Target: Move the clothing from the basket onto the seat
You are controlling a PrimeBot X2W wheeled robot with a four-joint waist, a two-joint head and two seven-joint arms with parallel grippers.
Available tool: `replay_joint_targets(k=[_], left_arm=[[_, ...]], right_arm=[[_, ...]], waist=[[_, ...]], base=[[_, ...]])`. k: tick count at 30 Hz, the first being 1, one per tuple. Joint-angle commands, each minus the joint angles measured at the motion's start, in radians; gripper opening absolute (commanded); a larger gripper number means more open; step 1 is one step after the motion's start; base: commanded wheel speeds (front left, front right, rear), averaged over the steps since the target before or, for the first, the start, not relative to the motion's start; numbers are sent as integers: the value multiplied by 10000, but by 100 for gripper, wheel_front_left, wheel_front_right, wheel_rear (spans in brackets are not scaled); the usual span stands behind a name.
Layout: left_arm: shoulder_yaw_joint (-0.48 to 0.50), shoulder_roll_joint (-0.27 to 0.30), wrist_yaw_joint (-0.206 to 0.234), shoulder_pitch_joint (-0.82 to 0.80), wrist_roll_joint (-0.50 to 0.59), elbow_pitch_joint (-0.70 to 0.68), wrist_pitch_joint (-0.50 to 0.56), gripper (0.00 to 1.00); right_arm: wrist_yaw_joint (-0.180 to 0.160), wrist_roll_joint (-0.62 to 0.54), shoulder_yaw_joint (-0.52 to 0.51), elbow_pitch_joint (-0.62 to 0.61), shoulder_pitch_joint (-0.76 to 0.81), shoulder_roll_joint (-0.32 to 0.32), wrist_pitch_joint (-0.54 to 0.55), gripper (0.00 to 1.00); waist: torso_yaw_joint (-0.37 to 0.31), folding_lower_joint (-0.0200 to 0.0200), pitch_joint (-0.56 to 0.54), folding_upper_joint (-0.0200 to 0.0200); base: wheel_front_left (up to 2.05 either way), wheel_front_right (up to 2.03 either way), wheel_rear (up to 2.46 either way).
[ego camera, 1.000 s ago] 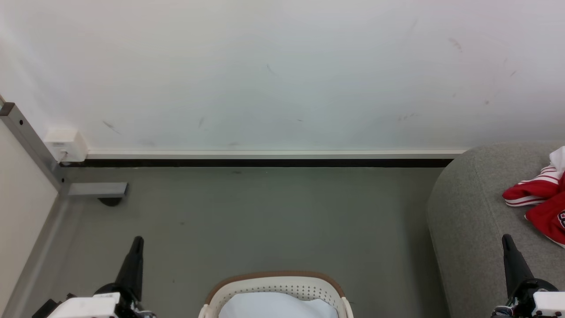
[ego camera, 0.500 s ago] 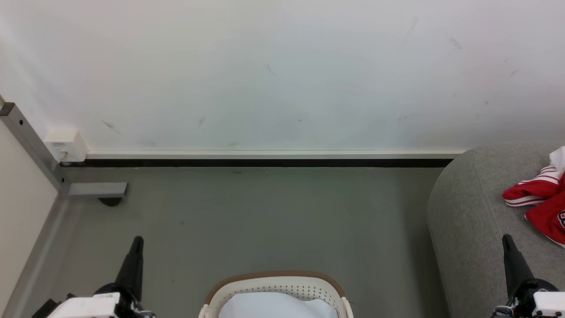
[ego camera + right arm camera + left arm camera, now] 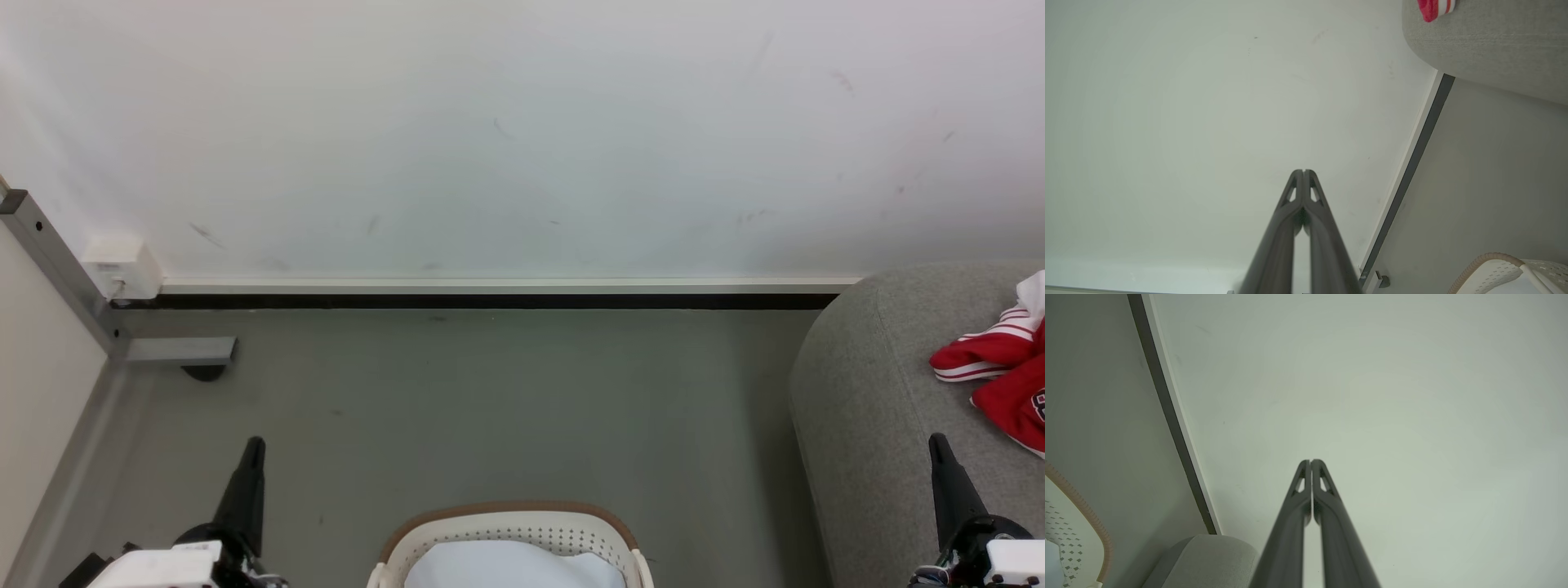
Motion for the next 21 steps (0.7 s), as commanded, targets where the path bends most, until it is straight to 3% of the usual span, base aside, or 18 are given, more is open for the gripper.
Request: replay_joint_targets(k=[1, 21], left_arm=[[30, 13, -15, -86, -124, 5, 36, 0], [37, 9, -17, -86, -116, 4, 42, 0]], right_arm=[[-21, -43, -30, 25, -109, 5, 7, 0], [-21, -72, -67, 27, -114, 32, 49, 0]], waist=[[0, 0, 0, 0], [0, 0, 0, 0]], base=[[0, 0, 0], [0, 0, 0]])
